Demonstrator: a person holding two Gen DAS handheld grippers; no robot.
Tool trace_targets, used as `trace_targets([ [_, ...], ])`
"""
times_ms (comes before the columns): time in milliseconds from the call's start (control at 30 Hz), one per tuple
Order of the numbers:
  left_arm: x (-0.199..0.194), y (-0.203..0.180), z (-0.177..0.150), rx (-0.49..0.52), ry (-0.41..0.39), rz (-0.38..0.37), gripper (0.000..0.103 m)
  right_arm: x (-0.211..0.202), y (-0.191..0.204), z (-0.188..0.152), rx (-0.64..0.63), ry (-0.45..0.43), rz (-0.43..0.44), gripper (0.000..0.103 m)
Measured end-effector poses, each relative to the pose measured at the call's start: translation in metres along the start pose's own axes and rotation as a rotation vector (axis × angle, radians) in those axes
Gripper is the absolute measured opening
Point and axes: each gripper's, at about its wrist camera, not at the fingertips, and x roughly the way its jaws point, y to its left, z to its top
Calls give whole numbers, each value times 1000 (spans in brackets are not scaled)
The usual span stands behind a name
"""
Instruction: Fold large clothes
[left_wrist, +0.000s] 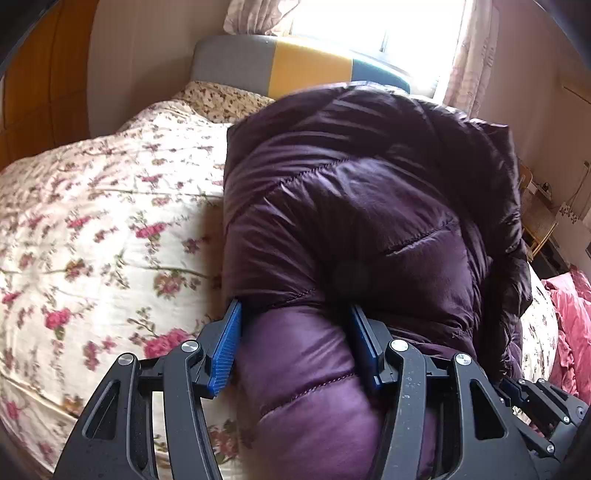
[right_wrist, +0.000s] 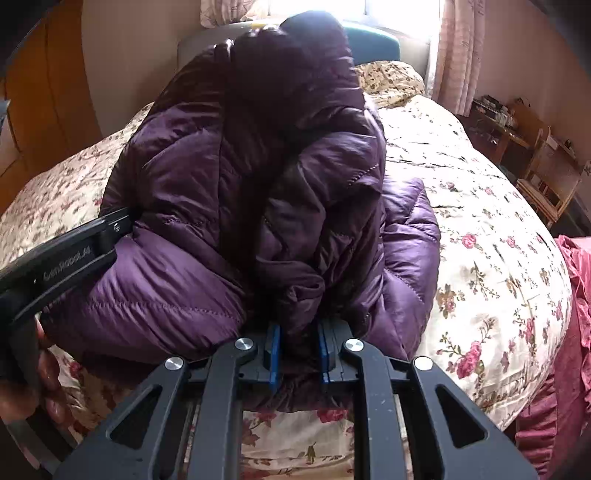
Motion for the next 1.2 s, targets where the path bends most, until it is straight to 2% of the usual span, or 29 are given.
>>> trace_targets([
  [133,-13,4,7,-11,-12,-1,55,-16,5,7,2,-10,-14,21],
  [200,-21,8,10,-19,-16,-4,55,-25,5,10,12,-22,-29,38],
  [300,-28,10,12,-23,-29,-4,55,-40,4,14,18,-44,-45,50],
  [367,-32,11,13,-21,-38,3,55,-48,2,16,25,-54,-48,55],
  [667,-49,8,19,0,-91,-12,55,-89,10,30,29,-144,-34,58],
  [1000,-46,9,32,-30,-92,-14,55,-81,22,61,19,-190,-37,58],
  [1200,-40,13,40,-44,-88,-6,55,-69,30,78,-4,-196,-75,57],
])
